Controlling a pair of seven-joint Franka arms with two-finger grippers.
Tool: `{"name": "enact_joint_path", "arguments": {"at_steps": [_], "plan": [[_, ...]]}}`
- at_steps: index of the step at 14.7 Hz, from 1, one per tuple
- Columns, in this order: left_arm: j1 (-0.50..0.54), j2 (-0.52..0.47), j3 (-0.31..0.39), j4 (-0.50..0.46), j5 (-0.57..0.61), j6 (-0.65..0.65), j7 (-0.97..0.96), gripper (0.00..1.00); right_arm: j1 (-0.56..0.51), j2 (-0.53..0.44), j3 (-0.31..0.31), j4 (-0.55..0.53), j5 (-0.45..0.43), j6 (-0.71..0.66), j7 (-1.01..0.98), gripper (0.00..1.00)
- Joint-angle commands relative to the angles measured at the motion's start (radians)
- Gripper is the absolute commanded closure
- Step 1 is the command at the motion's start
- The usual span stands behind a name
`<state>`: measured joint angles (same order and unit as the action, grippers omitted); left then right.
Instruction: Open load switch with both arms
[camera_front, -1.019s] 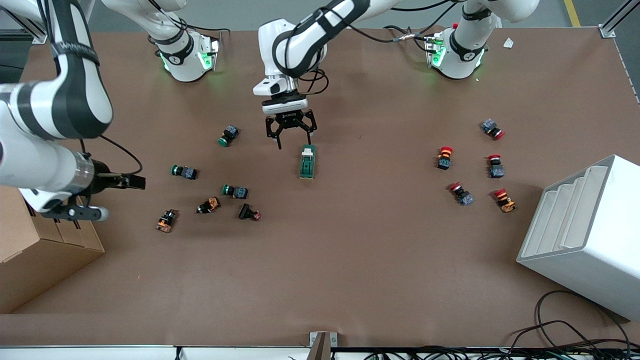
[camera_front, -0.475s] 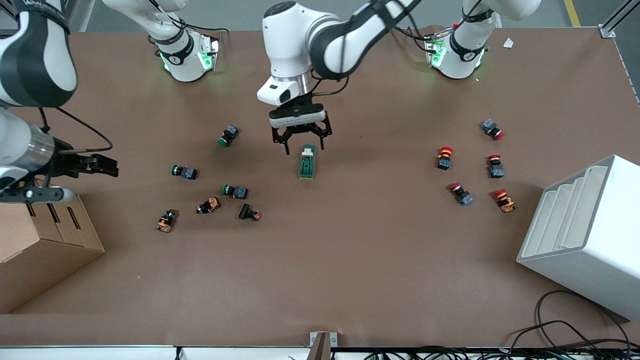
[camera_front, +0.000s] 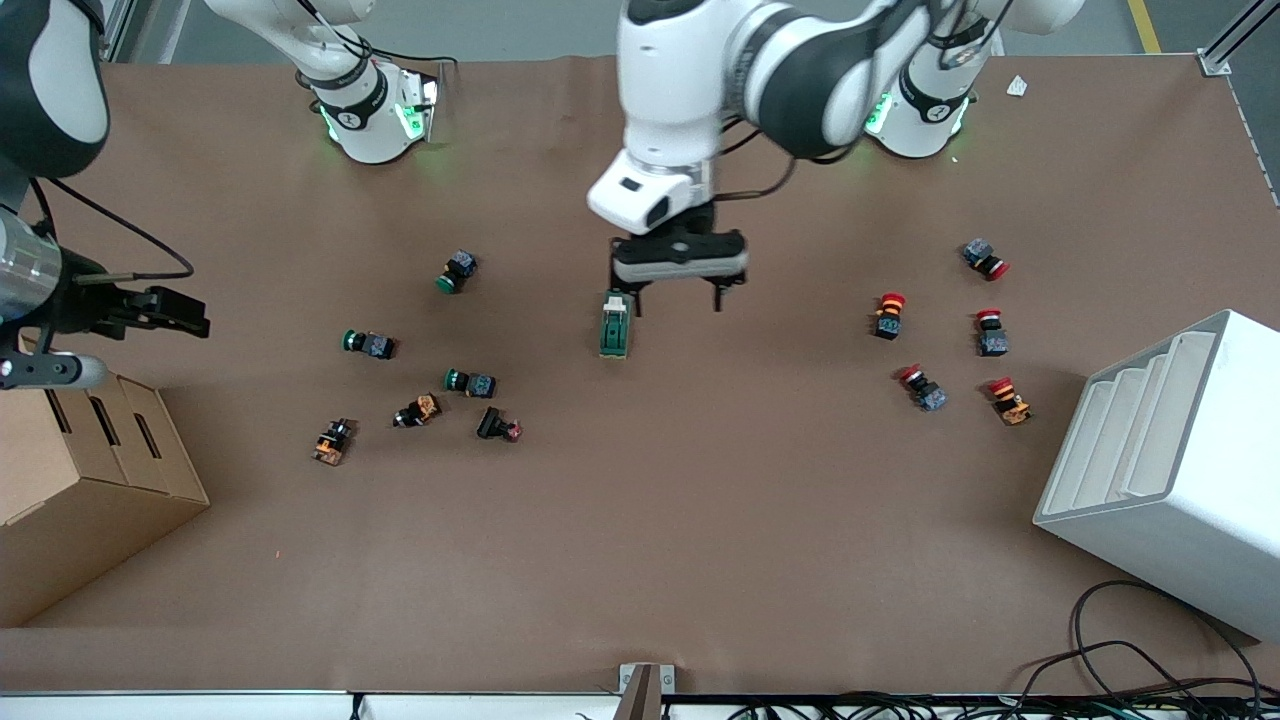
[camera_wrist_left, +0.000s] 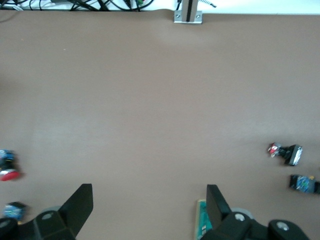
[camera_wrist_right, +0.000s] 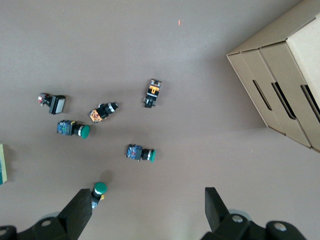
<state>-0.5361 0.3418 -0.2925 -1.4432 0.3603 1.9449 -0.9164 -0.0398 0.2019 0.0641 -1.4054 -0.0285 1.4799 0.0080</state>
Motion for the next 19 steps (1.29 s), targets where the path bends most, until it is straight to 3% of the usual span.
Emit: {"name": "enact_joint_path", "arguments": {"at_steps": [1, 6, 11, 13, 15, 19], "plan": [[0.088, -0.015, -0.011, 0.058, -0.092, -0.119, 0.196, 0.0, -0.012, 0.002, 0.019, 0.02, -0.013, -0.029, -0.005, 0.0], [0.278, -0.098, -0.01, 0.067, -0.21, -0.25, 0.491, 0.0, -0.005, -0.001, 0.025, 0.011, 0.005, -0.078, -0.008, 0.0], [0.419, -0.147, -0.005, 0.067, -0.225, -0.305, 0.66, 0.0, -0.011, -0.03, 0.019, -0.023, 0.019, -0.081, -0.01, 0.0], [0.433, -0.165, -0.002, 0.067, -0.231, -0.311, 0.679, 0.0, 0.015, -0.033, -0.004, -0.024, 0.021, -0.082, -0.01, 0.0], [0.461, -0.175, -0.002, 0.067, -0.231, -0.362, 0.68, 0.0, 0.084, -0.061, -0.077, -0.052, 0.021, -0.072, -0.011, 0.0], [0.456, -0.234, 0.062, 0.046, -0.25, -0.424, 0.744, 0.0, 0.087, -0.14, -0.084, -0.131, 0.021, -0.04, -0.013, 0.0]]}}
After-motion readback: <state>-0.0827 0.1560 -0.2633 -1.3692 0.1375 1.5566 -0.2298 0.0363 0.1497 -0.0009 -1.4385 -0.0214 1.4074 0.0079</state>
